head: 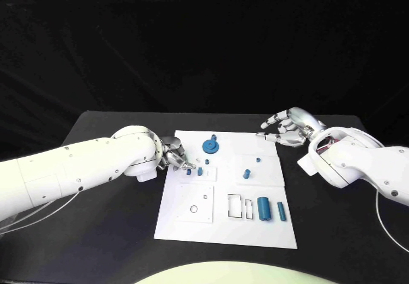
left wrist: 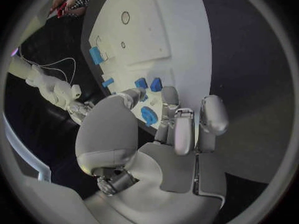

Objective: Assemble the parts on the task board

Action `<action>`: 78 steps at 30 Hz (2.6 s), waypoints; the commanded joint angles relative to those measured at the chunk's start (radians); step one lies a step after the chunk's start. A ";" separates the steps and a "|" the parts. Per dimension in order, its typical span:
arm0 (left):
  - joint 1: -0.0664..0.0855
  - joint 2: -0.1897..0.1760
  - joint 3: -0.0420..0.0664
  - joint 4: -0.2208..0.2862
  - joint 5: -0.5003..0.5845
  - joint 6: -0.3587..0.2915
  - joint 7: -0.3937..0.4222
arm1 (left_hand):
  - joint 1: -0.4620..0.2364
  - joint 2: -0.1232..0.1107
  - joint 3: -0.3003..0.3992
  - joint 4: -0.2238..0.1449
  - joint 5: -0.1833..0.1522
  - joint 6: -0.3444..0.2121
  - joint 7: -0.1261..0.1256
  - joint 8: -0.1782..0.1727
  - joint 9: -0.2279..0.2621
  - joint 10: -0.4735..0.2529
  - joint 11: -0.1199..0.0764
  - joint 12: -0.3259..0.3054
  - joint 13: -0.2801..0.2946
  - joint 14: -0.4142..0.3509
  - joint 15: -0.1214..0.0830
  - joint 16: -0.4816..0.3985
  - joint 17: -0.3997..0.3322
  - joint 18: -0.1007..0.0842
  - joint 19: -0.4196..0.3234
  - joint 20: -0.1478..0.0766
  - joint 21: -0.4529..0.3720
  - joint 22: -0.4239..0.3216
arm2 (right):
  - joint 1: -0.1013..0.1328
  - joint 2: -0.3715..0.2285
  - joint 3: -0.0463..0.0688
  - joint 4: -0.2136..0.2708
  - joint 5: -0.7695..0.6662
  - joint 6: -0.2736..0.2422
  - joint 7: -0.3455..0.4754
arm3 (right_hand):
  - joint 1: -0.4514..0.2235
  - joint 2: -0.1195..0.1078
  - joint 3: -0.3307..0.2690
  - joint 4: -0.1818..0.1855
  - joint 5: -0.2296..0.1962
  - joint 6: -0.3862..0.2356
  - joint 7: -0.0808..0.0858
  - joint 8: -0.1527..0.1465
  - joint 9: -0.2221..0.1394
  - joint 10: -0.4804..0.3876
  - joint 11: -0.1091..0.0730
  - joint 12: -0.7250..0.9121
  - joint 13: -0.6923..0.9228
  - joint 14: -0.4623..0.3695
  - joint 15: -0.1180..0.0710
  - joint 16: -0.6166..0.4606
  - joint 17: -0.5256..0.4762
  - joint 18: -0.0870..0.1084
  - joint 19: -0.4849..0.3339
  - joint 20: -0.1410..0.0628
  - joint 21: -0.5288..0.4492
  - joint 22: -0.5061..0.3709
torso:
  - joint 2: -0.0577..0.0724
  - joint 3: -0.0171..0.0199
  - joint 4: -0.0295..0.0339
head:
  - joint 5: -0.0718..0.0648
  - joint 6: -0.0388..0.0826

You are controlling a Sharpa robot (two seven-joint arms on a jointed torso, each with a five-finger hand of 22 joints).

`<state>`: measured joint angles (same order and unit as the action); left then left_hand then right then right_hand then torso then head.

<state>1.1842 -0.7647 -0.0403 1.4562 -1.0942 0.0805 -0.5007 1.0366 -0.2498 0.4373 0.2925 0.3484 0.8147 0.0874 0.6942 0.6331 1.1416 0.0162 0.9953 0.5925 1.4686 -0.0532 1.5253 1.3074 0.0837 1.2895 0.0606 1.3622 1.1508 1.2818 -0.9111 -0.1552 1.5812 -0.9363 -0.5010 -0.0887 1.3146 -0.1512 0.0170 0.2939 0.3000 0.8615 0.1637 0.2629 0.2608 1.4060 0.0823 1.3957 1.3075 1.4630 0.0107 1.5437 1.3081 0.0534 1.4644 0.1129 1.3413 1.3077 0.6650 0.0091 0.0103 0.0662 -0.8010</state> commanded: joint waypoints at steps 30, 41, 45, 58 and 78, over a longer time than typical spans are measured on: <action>-0.007 0.079 -0.022 -0.044 -0.248 -0.262 0.500 | 0.410 -0.035 0.039 -0.089 -0.017 -0.205 0.101 -0.069 -0.188 -0.420 0.114 -0.276 -0.276 -0.364 0.114 -0.328 -0.518 0.099 -0.420 0.099 -0.358 -0.449 | 0.000 -0.003 0.000 0.002 -0.005 -0.001 0.016 | -0.002 0.008 0.003 -0.002 0.005 -0.009 0.000 0.002 -0.002 -0.006 -0.003 -0.008 0.068 0.086 -0.007 -0.005 0.170 -0.003 0.021 -0.008 -0.006 0.144 | 0.000 -0.0007 0.0017 | -0.013 0.005; -0.011 0.128 -0.029 -0.101 -0.368 -0.186 0.448 | 0.416 -0.031 0.007 -0.082 -0.018 -0.130 0.088 -0.097 -0.253 -0.385 0.109 -0.304 -0.334 -0.305 0.111 -0.251 -0.482 0.101 -0.403 0.097 -0.340 -0.439 | 0.000 -0.003 0.000 0.003 -0.005 0.000 0.016 | -0.002 0.008 0.003 -0.002 0.005 -0.009 0.000 0.002 -0.002 -0.006 -0.003 -0.008 0.068 0.086 -0.007 -0.005 0.170 -0.003 0.021 -0.008 -0.006 0.144 | 0.001 -0.0002 0.0006 | -0.013 0.004; -0.011 0.143 -0.030 -0.118 -0.386 -0.167 0.428 | 0.418 -0.032 0.007 -0.080 -0.017 -0.116 0.085 -0.106 -0.266 -0.378 0.108 -0.311 -0.345 -0.299 0.110 -0.241 -0.480 0.101 -0.401 0.096 -0.336 -0.436 | 0.000 -0.002 0.000 0.003 -0.005 0.000 0.016 | -0.002 0.008 0.003 -0.002 0.005 -0.009 0.000 0.002 -0.002 -0.006 -0.003 -0.008 0.068 0.086 -0.007 -0.005 0.170 -0.003 0.021 -0.008 -0.006 0.144 | 0.000 -0.0001 0.0003 | -0.015 0.002; -0.012 0.165 -0.031 -0.148 -0.406 -0.115 0.394 | 0.431 -0.027 0.031 -0.080 -0.015 -0.044 0.076 -0.139 -0.309 -0.314 0.096 -0.330 -0.382 -0.248 0.099 -0.184 -0.435 0.100 -0.384 0.087 -0.309 -0.416 | 0.000 -0.002 0.000 0.004 -0.005 0.001 0.016 | -0.002 0.008 0.003 -0.002 0.005 -0.009 0.000 0.002 -0.002 -0.006 -0.003 -0.008 0.068 0.086 -0.007 -0.005 0.170 -0.003 0.021 -0.008 -0.006 0.144 | -0.001 0.0002 0.0014 | -0.018 -0.001; -0.015 0.185 -0.031 -0.169 -0.400 -0.126 0.406 | 0.451 -0.011 0.079 -0.107 -0.018 0.015 0.070 -0.169 -0.332 -0.247 0.083 -0.360 -0.410 -0.210 0.087 -0.147 -0.400 0.090 -0.343 0.075 -0.253 -0.351 | 0.000 -0.001 0.000 0.004 -0.005 0.003 0.015 | -0.001 0.010 0.004 -0.002 0.006 -0.010 0.000 0.005 -0.002 -0.004 -0.003 -0.006 0.070 0.086 -0.007 -0.005 0.171 -0.004 0.022 -0.008 -0.005 0.145 | 0.000 0.0003 0.0016 | -0.019 -0.002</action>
<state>1.1720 -0.5835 -0.0709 1.2862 -1.4935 -0.0541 -0.1032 1.4790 -0.2598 0.5115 0.1855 0.3329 0.8226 0.1552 0.5297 0.3015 0.8887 0.0982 0.6409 0.1839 1.2526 0.0342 1.3736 0.9080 0.1708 0.9403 0.1360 1.1059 0.7998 1.2818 -0.9124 -0.1552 1.5836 -0.9362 -0.5034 -0.0845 1.3147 -0.1513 0.0170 0.2939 0.3000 0.8614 0.1637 0.2629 0.2601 1.4060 0.0823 1.3917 1.3081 1.4630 0.0107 1.5437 1.3073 0.0534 1.4644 0.1129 1.3413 1.3078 0.6643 0.0092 0.0114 0.0479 -0.8028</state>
